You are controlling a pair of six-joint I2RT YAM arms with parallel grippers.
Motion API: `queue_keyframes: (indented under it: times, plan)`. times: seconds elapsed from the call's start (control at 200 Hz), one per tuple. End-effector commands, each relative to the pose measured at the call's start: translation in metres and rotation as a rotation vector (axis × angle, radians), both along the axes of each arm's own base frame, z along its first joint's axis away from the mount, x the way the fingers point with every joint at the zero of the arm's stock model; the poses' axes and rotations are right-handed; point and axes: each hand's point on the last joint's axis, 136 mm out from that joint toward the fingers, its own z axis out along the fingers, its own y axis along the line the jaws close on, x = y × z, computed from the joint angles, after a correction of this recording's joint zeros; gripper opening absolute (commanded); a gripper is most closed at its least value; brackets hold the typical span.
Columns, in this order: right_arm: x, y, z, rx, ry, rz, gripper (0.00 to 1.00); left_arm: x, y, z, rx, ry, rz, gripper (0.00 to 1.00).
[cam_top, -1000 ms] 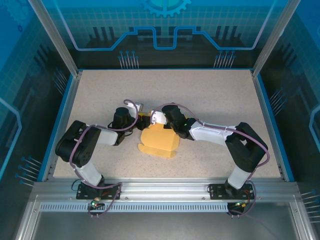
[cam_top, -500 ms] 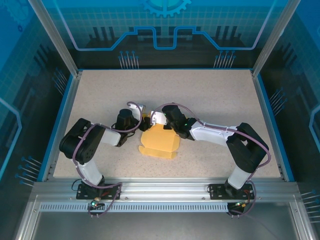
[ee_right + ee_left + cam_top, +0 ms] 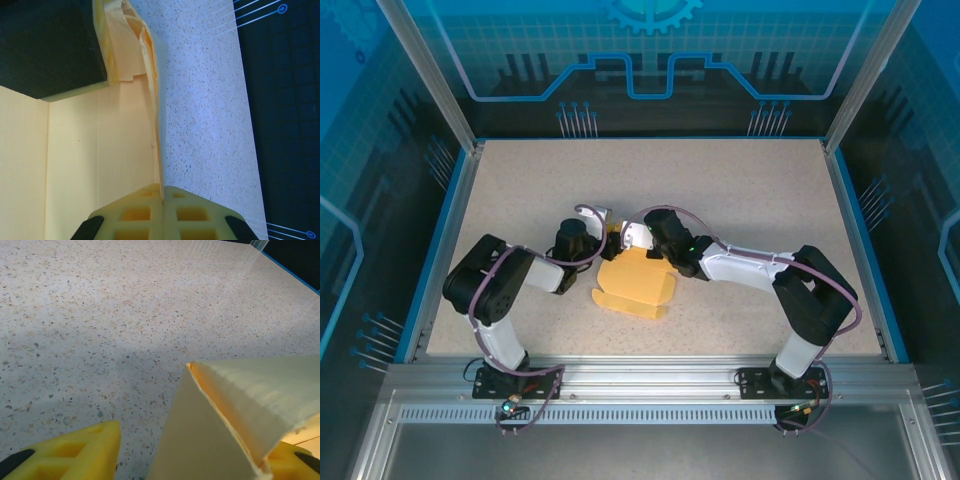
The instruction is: Fold the paper box
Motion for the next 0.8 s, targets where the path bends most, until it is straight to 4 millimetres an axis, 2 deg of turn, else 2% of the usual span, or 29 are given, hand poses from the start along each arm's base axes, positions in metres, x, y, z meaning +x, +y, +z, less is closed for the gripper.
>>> queue_keyframes:
  times: [0.0,0.425,0.69,0.795]
  plan:
    - [-0.015,0.006,0.003,0.026,0.046,0.044,0.0,0.014,0.009,0.004,0.024,-0.042,0.067,0.46]
    - [-0.025,0.012,0.0,0.034,0.073,0.054,0.0,0.023,0.04,0.0,0.136,-0.036,0.367,0.3]
    - [-0.029,0.013,-0.003,0.045,0.08,0.054,0.0,0.025,0.056,-0.003,0.163,-0.017,0.486,0.2]
    - [-0.03,0.012,-0.004,0.049,0.081,0.048,0.0,0.026,0.057,-0.002,0.169,-0.016,0.495,0.2]
